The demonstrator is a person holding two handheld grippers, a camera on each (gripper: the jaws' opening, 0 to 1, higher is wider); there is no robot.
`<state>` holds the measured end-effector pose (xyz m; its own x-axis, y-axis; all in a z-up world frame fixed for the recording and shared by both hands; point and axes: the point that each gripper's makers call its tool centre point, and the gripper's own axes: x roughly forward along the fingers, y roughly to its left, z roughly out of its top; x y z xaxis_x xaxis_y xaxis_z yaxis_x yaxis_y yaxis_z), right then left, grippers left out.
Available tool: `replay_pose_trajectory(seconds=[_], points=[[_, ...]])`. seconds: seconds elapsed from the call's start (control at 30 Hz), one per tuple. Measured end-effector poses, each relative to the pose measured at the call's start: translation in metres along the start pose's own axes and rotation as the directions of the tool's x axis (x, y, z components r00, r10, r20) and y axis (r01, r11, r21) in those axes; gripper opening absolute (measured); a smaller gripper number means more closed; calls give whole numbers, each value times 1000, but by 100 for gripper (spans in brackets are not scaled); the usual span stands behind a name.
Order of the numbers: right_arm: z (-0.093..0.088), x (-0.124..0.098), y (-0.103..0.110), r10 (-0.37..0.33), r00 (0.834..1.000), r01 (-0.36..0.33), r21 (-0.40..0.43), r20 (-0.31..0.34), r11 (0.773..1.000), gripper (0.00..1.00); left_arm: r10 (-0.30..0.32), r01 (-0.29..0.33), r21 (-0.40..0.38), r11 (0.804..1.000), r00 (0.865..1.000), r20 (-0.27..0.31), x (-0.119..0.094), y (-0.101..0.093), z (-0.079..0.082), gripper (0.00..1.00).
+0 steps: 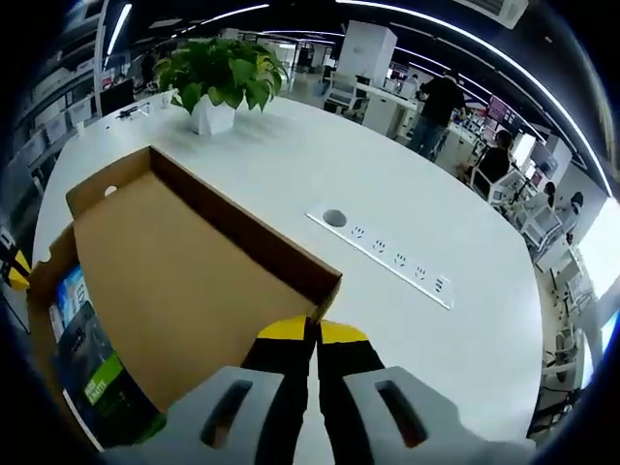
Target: Operate the shoe box by opening the lid, removing the specified soft item, and placing it in the target area until the item is outside and the box remains undamaged.
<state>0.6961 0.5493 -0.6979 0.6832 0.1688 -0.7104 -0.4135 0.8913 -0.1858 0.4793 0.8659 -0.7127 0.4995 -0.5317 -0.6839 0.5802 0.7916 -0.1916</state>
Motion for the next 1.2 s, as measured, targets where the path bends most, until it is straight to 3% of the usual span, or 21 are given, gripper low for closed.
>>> replay_pose_trajectory(seconds=[1.2], points=[[-27,28,3,37,994,-37,-3,-104,999,0,2,-2,-10,1000,1000,3,2,-2,3,5]])
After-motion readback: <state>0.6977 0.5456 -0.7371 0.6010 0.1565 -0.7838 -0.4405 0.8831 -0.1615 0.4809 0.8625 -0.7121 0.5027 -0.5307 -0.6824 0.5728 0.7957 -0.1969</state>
